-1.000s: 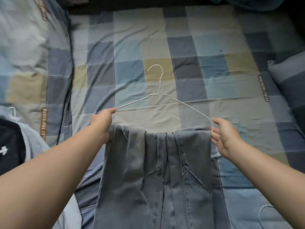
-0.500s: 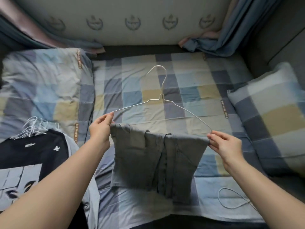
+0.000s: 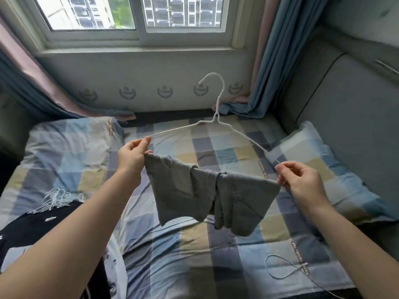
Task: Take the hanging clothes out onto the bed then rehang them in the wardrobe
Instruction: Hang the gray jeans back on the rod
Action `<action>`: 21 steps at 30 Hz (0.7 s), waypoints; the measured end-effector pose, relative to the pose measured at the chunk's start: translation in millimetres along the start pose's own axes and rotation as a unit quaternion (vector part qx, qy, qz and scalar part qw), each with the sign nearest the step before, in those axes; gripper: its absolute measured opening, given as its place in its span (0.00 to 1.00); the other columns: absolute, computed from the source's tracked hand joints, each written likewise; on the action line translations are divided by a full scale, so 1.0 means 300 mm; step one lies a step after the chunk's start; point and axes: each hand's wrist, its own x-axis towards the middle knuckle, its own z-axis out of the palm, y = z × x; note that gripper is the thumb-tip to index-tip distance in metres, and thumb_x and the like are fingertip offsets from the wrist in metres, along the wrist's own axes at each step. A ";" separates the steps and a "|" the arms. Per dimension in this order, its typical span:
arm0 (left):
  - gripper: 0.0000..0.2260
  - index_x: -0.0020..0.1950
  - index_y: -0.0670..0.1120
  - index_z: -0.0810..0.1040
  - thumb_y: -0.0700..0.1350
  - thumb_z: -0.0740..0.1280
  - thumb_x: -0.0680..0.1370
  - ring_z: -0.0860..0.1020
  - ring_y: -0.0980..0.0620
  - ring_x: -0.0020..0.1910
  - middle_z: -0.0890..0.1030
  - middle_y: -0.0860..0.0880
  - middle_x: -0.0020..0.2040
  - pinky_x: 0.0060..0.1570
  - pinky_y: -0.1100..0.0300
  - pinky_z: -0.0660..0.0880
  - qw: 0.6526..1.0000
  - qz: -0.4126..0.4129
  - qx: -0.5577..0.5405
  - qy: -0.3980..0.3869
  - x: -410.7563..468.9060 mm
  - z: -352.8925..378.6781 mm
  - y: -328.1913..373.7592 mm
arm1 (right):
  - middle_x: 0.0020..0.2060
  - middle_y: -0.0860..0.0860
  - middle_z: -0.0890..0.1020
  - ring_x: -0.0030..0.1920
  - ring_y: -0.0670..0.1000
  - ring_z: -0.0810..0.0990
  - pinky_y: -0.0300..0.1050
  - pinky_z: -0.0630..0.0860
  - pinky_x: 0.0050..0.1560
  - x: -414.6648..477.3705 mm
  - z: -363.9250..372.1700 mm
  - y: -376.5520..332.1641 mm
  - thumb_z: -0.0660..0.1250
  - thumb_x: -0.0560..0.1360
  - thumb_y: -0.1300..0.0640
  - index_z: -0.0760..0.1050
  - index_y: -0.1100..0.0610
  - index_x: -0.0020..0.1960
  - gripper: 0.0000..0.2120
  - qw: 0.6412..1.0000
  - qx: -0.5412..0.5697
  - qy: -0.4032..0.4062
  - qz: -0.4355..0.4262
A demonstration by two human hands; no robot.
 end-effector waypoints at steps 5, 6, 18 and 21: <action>0.08 0.47 0.47 0.79 0.50 0.72 0.77 0.80 0.55 0.36 0.80 0.49 0.40 0.43 0.59 0.76 0.995 0.067 -0.012 -0.072 -0.030 0.084 0.142 | 0.24 0.48 0.76 0.25 0.45 0.72 0.38 0.72 0.27 -0.089 -0.090 -0.214 0.69 0.77 0.59 0.80 0.56 0.40 0.08 0.997 -0.039 0.018 -0.068; 0.07 0.47 0.47 0.79 0.50 0.71 0.78 0.81 0.55 0.36 0.80 0.49 0.40 0.43 0.58 0.76 0.993 0.078 -0.010 -0.090 -0.032 0.099 0.169 | 0.24 0.48 0.76 0.24 0.45 0.71 0.39 0.71 0.27 -0.110 -0.105 -0.249 0.69 0.77 0.60 0.80 0.57 0.40 0.08 0.995 -0.051 0.024 -0.080; 0.07 0.48 0.44 0.78 0.48 0.69 0.79 0.82 0.52 0.38 0.82 0.46 0.42 0.39 0.59 0.77 0.924 0.134 0.068 -0.351 -0.214 0.276 0.283 | 0.27 0.53 0.79 0.21 0.47 0.65 0.36 0.63 0.21 -0.457 -0.117 -0.492 0.70 0.76 0.62 0.80 0.52 0.47 0.05 0.992 -0.050 0.073 -0.086; 0.07 0.48 0.45 0.80 0.49 0.70 0.79 0.83 0.49 0.41 0.84 0.47 0.41 0.46 0.53 0.77 0.893 0.136 0.095 -0.418 -0.310 0.325 0.260 | 0.29 0.53 0.80 0.21 0.47 0.65 0.36 0.62 0.20 -0.582 -0.121 -0.523 0.69 0.77 0.64 0.80 0.53 0.47 0.06 0.992 -0.021 0.100 -0.081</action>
